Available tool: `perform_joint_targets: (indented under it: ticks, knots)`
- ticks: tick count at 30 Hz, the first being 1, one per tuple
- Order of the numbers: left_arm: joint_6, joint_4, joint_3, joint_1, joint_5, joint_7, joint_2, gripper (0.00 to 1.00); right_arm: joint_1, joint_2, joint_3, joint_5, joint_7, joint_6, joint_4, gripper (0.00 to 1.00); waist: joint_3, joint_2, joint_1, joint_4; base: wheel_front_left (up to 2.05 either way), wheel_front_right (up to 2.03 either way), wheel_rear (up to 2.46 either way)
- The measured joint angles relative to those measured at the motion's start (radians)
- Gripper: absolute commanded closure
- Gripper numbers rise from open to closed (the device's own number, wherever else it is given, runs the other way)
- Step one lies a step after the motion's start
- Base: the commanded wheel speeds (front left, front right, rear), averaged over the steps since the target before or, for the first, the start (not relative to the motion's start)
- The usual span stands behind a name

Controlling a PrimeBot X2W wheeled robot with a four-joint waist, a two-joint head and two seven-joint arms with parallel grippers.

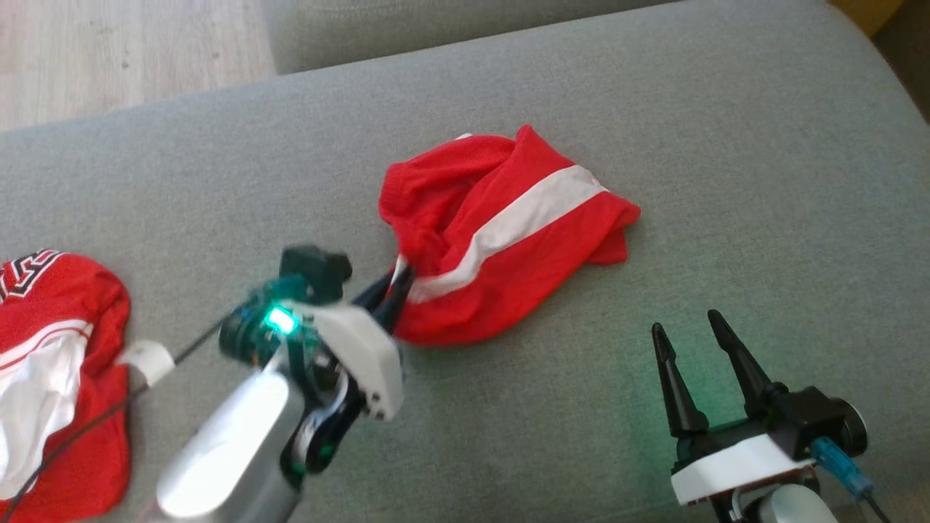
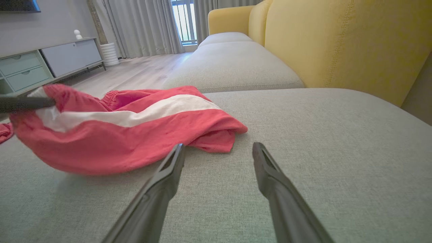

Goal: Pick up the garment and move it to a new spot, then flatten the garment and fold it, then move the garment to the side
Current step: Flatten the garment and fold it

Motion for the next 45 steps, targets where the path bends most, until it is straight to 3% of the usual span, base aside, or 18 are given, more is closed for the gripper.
perform_joint_targets:
  ticks: [9, 15, 20, 24, 28, 31, 41, 45]
  knots:
    - [-0.058, -0.028, 0.070, -0.276, -0.109, -0.017, -0.138, 1.00, -0.006, 0.003, 0.020, 0.000, 0.000, 0.000, 0.000, 0.00, -0.018, 0.0000, 0.0000, -0.051, 0.00, 0.00, 0.00]
    - [-0.099, 0.154, 0.102, -0.571, -0.123, -0.068, -0.233, 1.00, -0.027, 0.014, 0.049, 0.011, 0.000, 0.000, 0.003, 0.00, -0.007, 0.0000, 0.0000, -0.143, 0.00, 0.00, 0.00]
    - [-0.132, 0.288, 0.090, -0.747, -0.166, -0.113, -0.256, 1.00, -0.027, 0.021, 0.054, 0.020, 0.000, 0.000, 0.005, 0.00, 0.012, 0.0000, 0.0000, -0.204, 0.00, 0.00, 0.00]
    - [-0.141, 0.324, 0.075, -0.799, -0.210, -0.135, -0.265, 1.00, -0.027, 0.023, 0.049, 0.021, 0.000, 0.000, 0.005, 0.00, 0.020, 0.0000, 0.0002, -0.214, 0.00, 0.00, 0.00]
    - [-0.141, 0.340, 0.059, -0.742, -0.259, -0.139, -0.266, 1.00, -0.027, 0.025, 0.022, 0.025, 0.000, 0.000, -0.008, 0.00, 0.018, 0.0000, 0.0000, -0.182, 0.00, 0.00, 0.00]
    - [-0.139, 0.308, 0.044, -0.609, -0.282, -0.129, -0.236, 1.00, -0.026, 0.026, 0.008, 0.023, 0.000, 0.000, -0.019, 0.00, 0.016, 0.0000, 0.0000, -0.142, 0.00, 0.00, 0.00]
    - [-0.006, -0.051, 0.066, -0.001, -0.356, -0.142, -0.012, 1.00, -0.023, 0.009, -0.048, 0.000, 0.000, 0.000, -0.058, 0.00, 0.014, 0.0000, 0.0000, 0.035, 0.00, 0.00, 0.00]
    - [0.009, -0.141, 0.074, 0.129, -0.351, -0.175, 0.060, 1.00, -0.035, -0.024, -0.060, 0.042, 0.000, 0.000, -0.051, 0.00, 0.017, 0.0000, -0.0001, 0.110, 0.00, 0.00, 0.00]
